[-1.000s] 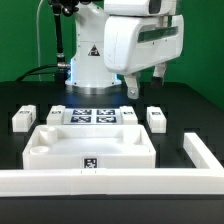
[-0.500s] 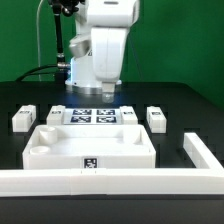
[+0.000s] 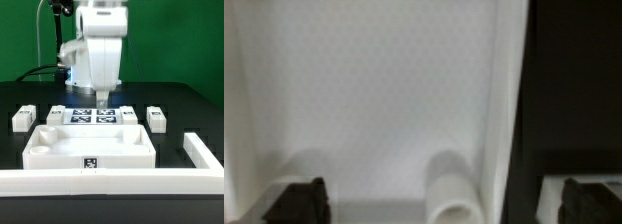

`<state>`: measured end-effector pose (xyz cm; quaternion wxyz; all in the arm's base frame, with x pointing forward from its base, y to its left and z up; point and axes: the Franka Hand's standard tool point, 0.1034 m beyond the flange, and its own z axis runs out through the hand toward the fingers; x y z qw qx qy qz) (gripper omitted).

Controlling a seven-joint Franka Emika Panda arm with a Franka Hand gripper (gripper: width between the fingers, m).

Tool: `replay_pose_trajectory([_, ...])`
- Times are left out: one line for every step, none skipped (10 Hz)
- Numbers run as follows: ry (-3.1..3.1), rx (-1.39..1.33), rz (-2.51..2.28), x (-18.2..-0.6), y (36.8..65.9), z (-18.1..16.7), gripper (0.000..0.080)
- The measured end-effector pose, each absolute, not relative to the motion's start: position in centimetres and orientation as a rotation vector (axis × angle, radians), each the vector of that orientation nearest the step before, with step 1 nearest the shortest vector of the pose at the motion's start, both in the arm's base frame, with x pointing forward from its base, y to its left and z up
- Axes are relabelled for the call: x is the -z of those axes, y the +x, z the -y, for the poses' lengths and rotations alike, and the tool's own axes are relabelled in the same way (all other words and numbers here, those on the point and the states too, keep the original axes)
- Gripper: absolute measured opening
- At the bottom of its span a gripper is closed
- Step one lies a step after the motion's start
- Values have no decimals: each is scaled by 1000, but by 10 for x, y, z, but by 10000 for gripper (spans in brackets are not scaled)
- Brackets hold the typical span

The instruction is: Assemble desk

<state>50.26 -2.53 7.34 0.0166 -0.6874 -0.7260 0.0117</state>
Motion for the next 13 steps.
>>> replay_pose_trajectory([-2140, -31, 2244, -53, 494, 33, 650])
replay_pose_trajectory([-2153, -5, 2246, -39, 493, 36, 650])
replay_pose_trajectory([-2158, 5, 2236, -23, 490, 37, 650])
replay_pose_trajectory([-2161, -11, 2209, -11, 485, 37, 650])
replay_pose_trajectory([-2159, -15, 2205, -9, 483, 36, 650])
replay_pose_trajectory([-2160, -14, 2206, -10, 484, 37, 623])
replay_pose_trajectory([-2159, -15, 2205, -9, 483, 37, 489])
replay_pose_trajectory([-2159, -16, 2205, -9, 483, 37, 489])
replay_pose_trajectory([-2159, -16, 2205, -9, 483, 37, 322])
replay_pose_trajectory([-2159, -17, 2204, -9, 483, 37, 322])
replay_pose_trajectory([-2159, -17, 2204, -9, 483, 37, 120])
replay_pose_trajectory([-2160, -15, 2205, -9, 483, 37, 120])
replay_pose_trajectory([-2160, -15, 2205, -9, 483, 37, 55])
